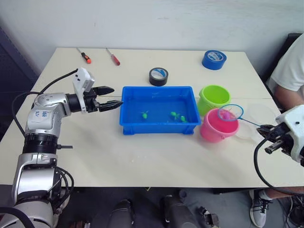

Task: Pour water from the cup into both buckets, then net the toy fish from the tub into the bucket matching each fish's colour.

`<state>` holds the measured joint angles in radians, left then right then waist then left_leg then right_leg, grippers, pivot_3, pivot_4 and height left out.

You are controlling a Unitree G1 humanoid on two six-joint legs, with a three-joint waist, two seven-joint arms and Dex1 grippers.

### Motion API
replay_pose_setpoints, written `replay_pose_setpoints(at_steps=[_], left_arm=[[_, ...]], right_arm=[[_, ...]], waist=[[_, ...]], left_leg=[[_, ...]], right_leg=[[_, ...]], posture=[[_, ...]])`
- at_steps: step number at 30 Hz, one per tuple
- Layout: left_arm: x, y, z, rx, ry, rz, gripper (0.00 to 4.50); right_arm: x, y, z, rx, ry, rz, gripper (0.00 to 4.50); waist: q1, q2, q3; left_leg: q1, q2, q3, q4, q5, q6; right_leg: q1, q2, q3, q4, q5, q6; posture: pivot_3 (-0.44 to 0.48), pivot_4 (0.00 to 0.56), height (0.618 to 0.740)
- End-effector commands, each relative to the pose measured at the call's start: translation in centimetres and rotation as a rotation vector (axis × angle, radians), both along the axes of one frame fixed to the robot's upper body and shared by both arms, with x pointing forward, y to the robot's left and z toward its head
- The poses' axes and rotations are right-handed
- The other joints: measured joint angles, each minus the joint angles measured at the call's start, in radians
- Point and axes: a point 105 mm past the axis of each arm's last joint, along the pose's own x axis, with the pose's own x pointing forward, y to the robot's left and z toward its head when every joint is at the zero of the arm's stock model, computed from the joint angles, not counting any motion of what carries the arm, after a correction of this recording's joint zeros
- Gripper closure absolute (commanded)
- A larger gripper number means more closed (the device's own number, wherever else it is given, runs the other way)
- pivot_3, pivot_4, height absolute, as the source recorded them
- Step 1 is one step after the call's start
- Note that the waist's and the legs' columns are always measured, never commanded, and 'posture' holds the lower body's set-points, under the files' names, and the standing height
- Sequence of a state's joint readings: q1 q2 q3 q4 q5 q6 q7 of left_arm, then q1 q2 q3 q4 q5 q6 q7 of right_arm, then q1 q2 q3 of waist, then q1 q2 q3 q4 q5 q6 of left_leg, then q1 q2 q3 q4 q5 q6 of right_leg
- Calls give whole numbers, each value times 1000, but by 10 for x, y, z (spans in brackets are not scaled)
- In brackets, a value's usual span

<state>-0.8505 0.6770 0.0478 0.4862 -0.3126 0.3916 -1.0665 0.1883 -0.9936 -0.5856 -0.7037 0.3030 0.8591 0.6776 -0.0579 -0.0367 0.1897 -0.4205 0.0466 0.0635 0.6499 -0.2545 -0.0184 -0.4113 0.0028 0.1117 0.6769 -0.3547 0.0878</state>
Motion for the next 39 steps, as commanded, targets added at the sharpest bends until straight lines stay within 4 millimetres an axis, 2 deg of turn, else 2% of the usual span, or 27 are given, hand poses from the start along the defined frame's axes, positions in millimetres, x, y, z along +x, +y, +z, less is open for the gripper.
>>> replay_pose_setpoints(at_steps=[1,8,13,21,28,33,35,37,39], left_arm=[[1,-7,13,7,-49,-42,378],[-11,-23,17,0,-68,-189,378],[-14,-27,18,5,-80,-239,378],[-29,-36,19,13,-69,-378,378],[-35,-43,20,12,-98,-438,378],[-33,-45,21,20,-140,-422,378],[-30,-44,23,9,-151,-396,378],[-25,-41,23,2,-146,-343,378],[-24,-39,23,1,-142,-322,378]], right_arm=[[-3,13,5,-198,-65,98,4500],[0,16,1,-397,-103,164,4500],[5,13,3,-501,-134,182,4500],[11,3,9,-771,-186,208,4500],[6,1,7,-937,-214,246,4500],[-4,5,-5,-899,-203,272,4500],[-6,8,-1,-803,-219,245,4500],[-3,17,13,-638,-259,221,4500],[-1,22,20,-554,-273,216,4500]], waist=[[3,0,0],[4,0,0],[5,0,0],[5,0,0],[6,0,0],[8,0,0],[6,0,0],[1,0,0],[0,0,0]], left_leg=[[0,0,0,0,0,0],[0,1,2,1,0,-1],[0,1,2,2,0,-1],[1,1,2,3,1,-1],[1,1,2,4,1,-1],[1,1,2,5,2,-3],[1,1,2,6,2,-3],[2,1,2,7,2,-3],[5,2,4,8,1,-2]], right_leg=[[0,1,0,0,0,0],[0,2,0,0,0,1],[0,2,0,0,0,1],[0,3,0,1,0,1],[1,3,0,2,0,1],[1,3,0,3,0,1],[1,3,0,4,0,1],[2,3,0,6,0,1],[3,3,0,9,1,1]], posture=[[0,150,734],[0,150,734],[0,150,734],[0,150,734],[0,150,734],[0,150,734],[0,150,734],[0,150,734],[0,150,734]])
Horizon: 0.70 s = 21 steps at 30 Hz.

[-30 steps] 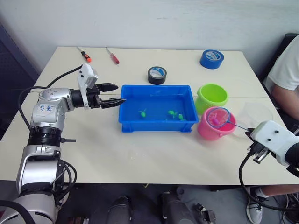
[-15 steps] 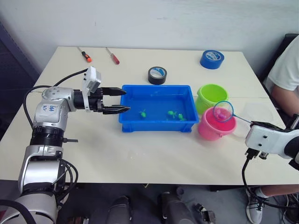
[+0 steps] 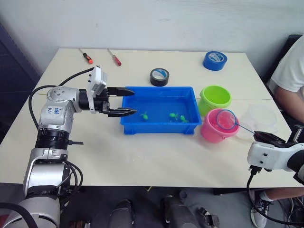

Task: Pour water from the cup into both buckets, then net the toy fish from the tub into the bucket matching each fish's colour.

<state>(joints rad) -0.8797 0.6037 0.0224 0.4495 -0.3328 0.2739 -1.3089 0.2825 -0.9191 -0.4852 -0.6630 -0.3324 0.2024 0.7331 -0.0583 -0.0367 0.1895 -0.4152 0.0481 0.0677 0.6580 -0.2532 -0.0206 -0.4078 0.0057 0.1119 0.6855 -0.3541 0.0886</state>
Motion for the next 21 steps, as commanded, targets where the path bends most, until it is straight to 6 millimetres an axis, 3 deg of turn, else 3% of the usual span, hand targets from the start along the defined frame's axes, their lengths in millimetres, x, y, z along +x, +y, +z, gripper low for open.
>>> replay_pose_setpoints(at_steps=[1,5,9,16,21], left_arm=[[4,7,11,-13,-30,69,378],[16,20,8,-22,32,215,378],[20,24,1,-20,110,285,378],[13,32,-2,-25,173,348,378],[-2,33,2,22,125,308,378]], right_arm=[[0,12,29,171,-28,25,4500],[11,36,59,545,43,100,4500],[29,52,70,893,102,99,4500],[70,71,68,1225,147,10,4500],[73,94,49,1384,414,-14,4500]], waist=[[1,0,0],[-11,0,0],[-8,-2,0],[0,-2,0],[-1,-1,0]], left_leg=[[2,0,0,0,0,0],[15,1,0,-3,-1,0],[14,2,-6,-4,-1,0],[9,1,-5,-6,0,-1],[9,0,-4,-7,0,-1]], right_leg=[[2,0,0,1,0,0],[14,0,0,-1,0,-1],[15,-1,1,-2,-1,-3],[8,-4,1,1,-2,-4],[6,-4,1,1,-2,-5]], posture=[[0,150,734],[0,150,734],[0,150,734],[0,150,734],[0,150,734]])
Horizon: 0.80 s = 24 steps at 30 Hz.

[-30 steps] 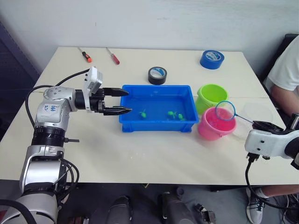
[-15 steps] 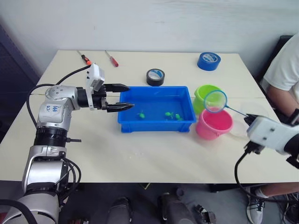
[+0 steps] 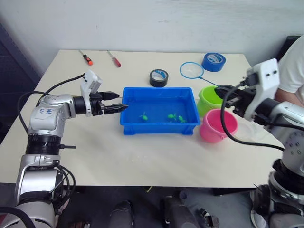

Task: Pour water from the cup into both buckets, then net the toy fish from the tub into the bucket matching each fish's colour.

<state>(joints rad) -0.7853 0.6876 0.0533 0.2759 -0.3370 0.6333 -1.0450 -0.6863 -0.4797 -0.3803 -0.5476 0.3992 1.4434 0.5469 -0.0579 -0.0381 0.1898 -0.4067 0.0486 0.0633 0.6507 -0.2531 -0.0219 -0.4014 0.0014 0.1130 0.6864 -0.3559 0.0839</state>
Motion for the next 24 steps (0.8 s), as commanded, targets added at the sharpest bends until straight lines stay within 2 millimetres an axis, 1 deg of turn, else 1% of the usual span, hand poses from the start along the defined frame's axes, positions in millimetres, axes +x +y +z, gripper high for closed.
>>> replay_pose_setpoints(at_steps=[1,5,7,11,14,16,18,19,21,24], left_arm=[[-13,1,18,13,-67,-54,378],[-22,2,18,-11,-45,-90,378],[-25,2,18,-15,-44,-101,378],[-26,1,15,-18,-43,-103,378],[-26,-1,11,-17,-40,-108,378],[-26,-3,10,-21,-37,-113,378],[-26,-5,9,-25,-35,-118,378],[-27,-6,8,-26,-34,-120,378],[-27,-6,7,-27,-34,-121,378],[-27,-7,7,-29,-36,-121,378]], right_arm=[[-2,5,-10,113,119,16,4500],[-7,14,-23,230,170,61,4500],[-8,17,-33,300,201,41,4500],[-10,14,-41,373,249,-7,4500],[-9,8,-51,414,322,-69,4500],[-16,10,-47,462,363,-87,4500],[-21,14,-51,520,460,-132,4500],[-21,16,-53,527,477,-154,4500],[-22,14,-52,412,467,-155,4500],[-21,11,-45,281,451,-140,4500]], waist=[[-1,0,0],[-2,0,0],[-3,0,0],[-6,0,0],[-16,0,0],[-25,0,0],[-29,1,0],[-30,1,0],[-46,1,1],[-53,1,1]], left_leg=[[0,0,0,0,0,0],[0,0,0,-2,0,0],[0,0,0,-2,0,0],[-1,-1,1,-3,1,0],[-1,-1,1,-3,1,0],[-1,-1,1,-4,1,1],[-3,-1,0,-4,1,1],[-3,-1,0,-4,1,2],[-4,-1,1,-4,1,2],[-5,-1,2,-4,1,4]], right_leg=[[0,0,0,0,0,0],[-1,-1,0,0,0,-1],[-1,-1,0,0,0,-1],[-2,-1,0,-1,0,-1],[-2,-2,0,-1,0,-1],[-2,-2,0,-2,0,-1],[-2,-2,-1,-4,0,0],[-2,-2,-1,-6,0,0],[-2,-1,1,-8,0,1],[-2,-1,2,-9,1,3]], posture=[[0,150,734],[0,150,734],[0,150,734],[0,150,734],[0,150,734],[0,150,734],[0,150,734],[0,150,734],[0,150,734],[0,150,734]])
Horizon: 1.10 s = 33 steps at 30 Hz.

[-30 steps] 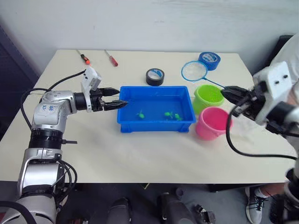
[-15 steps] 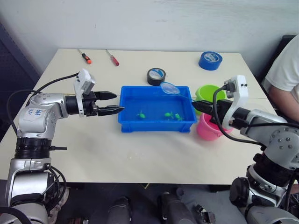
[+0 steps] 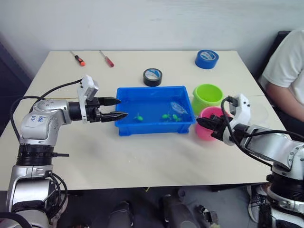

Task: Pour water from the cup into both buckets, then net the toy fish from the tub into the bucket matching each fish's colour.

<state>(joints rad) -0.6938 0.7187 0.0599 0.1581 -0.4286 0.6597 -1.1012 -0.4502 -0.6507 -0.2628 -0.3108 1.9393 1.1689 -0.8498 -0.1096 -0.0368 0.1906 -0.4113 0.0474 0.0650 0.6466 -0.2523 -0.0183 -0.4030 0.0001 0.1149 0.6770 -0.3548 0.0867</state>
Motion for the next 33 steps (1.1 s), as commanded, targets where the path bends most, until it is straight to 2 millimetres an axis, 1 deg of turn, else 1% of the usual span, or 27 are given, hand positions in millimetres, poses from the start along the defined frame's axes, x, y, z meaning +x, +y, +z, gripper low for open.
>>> replay_pose_setpoints(at_steps=[1,3,5,7,8,12,16,19,21,22,24,33], left_arm=[[-3,-1,12,-4,-59,-11,378],[-3,-1,12,-5,-60,-11,378],[-3,-1,14,-6,-68,-10,378],[-2,-1,15,-6,-73,-10,378],[-2,-1,15,-5,-74,-10,378],[-3,-1,16,-6,-79,-9,378],[-3,1,18,-7,-85,-5,378],[-4,1,18,-8,-89,-3,378],[-4,1,18,-9,-90,-2,378],[-4,1,18,-10,-91,-2,378],[-5,1,18,-12,-93,-1,378],[-6,1,19,-17,-96,0,378]], right_arm=[[-1,2,19,-57,-54,55,4500],[-1,1,20,-98,-52,75,4500],[-2,3,28,-303,-116,179,4500],[0,9,35,-448,-188,258,4500],[1,12,37,-485,-218,284,4500],[10,16,44,-631,-336,330,4500],[19,16,48,-840,-468,372,4500],[27,13,49,-978,-540,389,4500],[31,11,48,-1033,-573,406,4500],[34,9,48,-1105,-606,423,4500],[37,6,47,-1192,-641,454,4500],[41,-6,32,-1435,-685,591,4500]], waist=[[-1,0,0],[2,0,0],[5,1,0],[4,1,1],[5,1,0],[21,1,0],[30,1,0],[36,1,0],[36,1,0],[36,1,0],[36,1,0],[32,1,0]], left_leg=[[0,0,0,0,0,0],[0,1,-1,-1,0,0],[-1,1,-1,-1,0,0],[-2,1,0,0,0,0],[-4,1,0,0,0,0],[-10,2,-3,0,0,0],[-12,1,-2,0,0,0],[-13,0,-3,1,0,1],[-13,0,-2,1,-1,1],[-13,-1,-2,1,-1,2],[-13,-1,-2,1,-1,2],[-12,-1,-2,1,-1,1]], right_leg=[[0,0,0,-1,0,0],[0,0,-1,-1,0,0],[-1,1,-1,-2,0,0],[-3,0,0,-1,0,0],[-5,0,0,-1,0,0],[-10,0,-3,-1,0,0],[-12,-2,-3,-2,0,0],[-12,-4,-4,-3,0,-1],[-11,-4,-4,-4,0,-1],[-11,-4,-4,-4,0,-1],[-12,-4,-4,-3,0,-1],[-12,-4,-4,-1,0,-1]], posture=[[0,150,734],[0,150,734],[0,150,734],[0,150,734],[0,150,734],[0,150,734],[0,150,734],[0,150,734],[0,150,734],[0,150,734],[0,150,734],[0,150,734]])
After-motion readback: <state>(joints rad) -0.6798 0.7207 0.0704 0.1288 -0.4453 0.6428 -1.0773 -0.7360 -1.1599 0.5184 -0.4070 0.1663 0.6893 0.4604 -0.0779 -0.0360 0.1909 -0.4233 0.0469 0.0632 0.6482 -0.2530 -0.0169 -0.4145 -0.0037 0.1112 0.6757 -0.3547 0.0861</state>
